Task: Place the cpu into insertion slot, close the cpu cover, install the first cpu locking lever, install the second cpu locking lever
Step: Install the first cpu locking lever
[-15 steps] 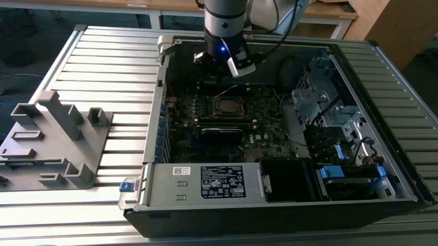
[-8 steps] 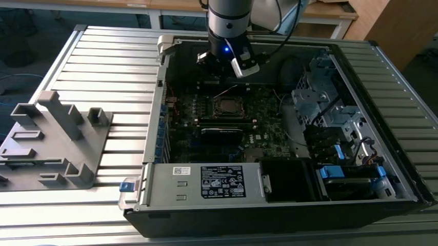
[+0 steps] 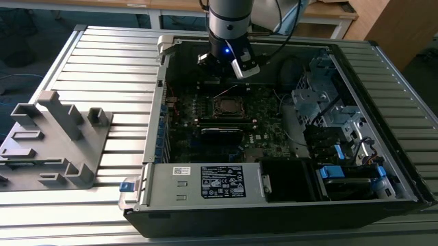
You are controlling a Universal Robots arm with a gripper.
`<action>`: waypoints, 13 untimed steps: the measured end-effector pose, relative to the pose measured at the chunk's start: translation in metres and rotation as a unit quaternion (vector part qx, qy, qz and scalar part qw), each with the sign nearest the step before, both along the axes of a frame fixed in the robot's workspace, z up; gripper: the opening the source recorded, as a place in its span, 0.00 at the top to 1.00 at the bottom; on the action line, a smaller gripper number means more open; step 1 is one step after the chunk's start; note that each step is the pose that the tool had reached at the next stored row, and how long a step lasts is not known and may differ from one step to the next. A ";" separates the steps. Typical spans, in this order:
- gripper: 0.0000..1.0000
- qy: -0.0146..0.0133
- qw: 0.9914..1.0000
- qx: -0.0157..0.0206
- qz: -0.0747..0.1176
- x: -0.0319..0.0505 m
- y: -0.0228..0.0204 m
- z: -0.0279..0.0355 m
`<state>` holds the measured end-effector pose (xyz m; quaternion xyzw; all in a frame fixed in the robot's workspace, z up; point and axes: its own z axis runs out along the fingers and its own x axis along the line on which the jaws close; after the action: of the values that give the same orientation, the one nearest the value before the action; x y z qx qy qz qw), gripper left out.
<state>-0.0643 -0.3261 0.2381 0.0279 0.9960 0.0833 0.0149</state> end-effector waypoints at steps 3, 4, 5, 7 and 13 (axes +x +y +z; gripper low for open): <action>0.89 0.000 1.000 -0.001 0.000 0.0009 0.0000 -0.0004; 0.89 0.000 1.000 -0.002 -0.001 0.0010 0.0000 -0.0005; 0.89 0.000 1.000 -0.004 -0.003 0.0012 0.0000 -0.0006; 0.89 0.000 1.000 -0.012 -0.008 0.0017 0.0000 -0.0009; 0.89 0.000 0.999 -0.030 -0.021 0.0022 0.0004 -0.0013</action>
<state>-0.0621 -0.3257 0.2368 0.0483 0.9973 0.0530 0.0176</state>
